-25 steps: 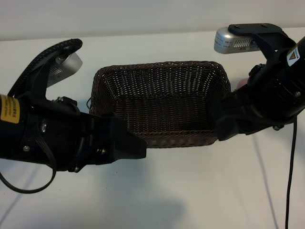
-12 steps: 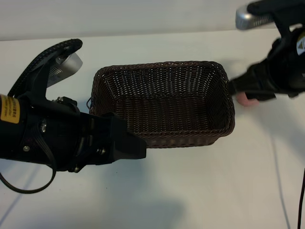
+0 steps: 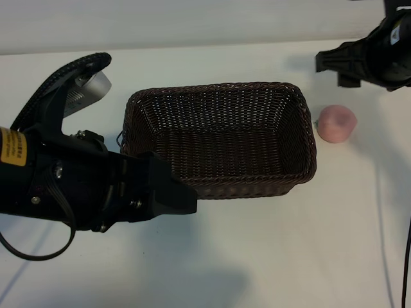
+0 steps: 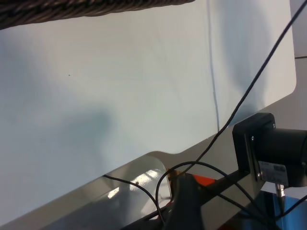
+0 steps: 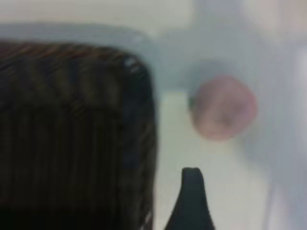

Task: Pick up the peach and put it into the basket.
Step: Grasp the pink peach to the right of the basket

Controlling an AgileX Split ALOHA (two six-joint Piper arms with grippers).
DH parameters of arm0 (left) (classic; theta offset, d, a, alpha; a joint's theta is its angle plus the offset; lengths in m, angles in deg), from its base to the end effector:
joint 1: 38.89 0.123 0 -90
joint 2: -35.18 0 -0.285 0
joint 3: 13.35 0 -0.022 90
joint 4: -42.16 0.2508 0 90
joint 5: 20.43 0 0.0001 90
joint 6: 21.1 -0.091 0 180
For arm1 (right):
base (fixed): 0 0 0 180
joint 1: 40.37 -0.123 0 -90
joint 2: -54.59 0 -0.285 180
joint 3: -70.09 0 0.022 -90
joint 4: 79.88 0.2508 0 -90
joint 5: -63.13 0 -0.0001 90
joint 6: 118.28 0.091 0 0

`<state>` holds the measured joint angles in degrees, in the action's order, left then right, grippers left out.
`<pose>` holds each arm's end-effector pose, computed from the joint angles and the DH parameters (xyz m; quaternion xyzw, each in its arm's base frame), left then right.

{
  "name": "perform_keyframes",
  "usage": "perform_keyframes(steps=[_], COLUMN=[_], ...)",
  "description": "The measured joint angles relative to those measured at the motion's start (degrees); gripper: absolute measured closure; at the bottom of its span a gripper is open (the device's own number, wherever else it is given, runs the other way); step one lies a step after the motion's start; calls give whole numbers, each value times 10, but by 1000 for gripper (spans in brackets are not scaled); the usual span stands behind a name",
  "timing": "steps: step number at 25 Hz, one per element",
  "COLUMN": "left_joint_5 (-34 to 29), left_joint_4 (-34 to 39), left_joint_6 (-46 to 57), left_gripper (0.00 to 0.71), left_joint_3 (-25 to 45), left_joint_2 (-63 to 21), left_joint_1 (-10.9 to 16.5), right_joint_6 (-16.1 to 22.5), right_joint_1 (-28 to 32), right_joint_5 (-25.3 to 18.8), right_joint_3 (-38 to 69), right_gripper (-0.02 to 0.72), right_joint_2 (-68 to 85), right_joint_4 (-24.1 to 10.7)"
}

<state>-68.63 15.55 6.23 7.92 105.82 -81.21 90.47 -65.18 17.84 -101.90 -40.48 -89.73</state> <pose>0.1388 -0.1675 0.3428 0.0344 0.9181 -0.3649 0.1505 0.2972 0.1252 0.2950 -0.0085 0.9595 0.0552 0.2763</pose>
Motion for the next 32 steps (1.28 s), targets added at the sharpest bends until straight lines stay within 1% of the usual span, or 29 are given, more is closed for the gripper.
perform_keyframes(steps=[3,6,8,9,11,13,17,23,28,32], left_joint_5=[-1,-1,-1,-1,-1,-1,-1,-1,-1,-1], left_joint_4=[0,0,0,0,0,0,0,0,0,0], left_joint_6=[0,0,0,0,0,0,0,0,0,1], left_gripper=[126,126,126,126,126,126,126,126,126,126], left_joint_3=[0,0,0,0,0,0,0,0,0,0], left_joint_2=[0,0,0,0,0,0,0,0,0,0], left_joint_1=[0,0,0,0,0,0,0,0,0,0], right_joint_6=[-27,-76,-105,-118,-138,-155,-174,-178,-190,-192], right_joint_1=[36,58,66,69,73,77,83,101,102,102], right_joint_5=[24,40,47,51,60,71,96,119,142,155], right_joint_3=[0,0,0,0,0,0,0,0,0,0], right_gripper=[143,143,143,143,143,143,143,143,144,153], right_joint_2=[-24,-53,-75,-87,-109,-132,-170,-196,-220,-237], right_joint_4=[28,70,99,104,131,148,161,162,174,175])
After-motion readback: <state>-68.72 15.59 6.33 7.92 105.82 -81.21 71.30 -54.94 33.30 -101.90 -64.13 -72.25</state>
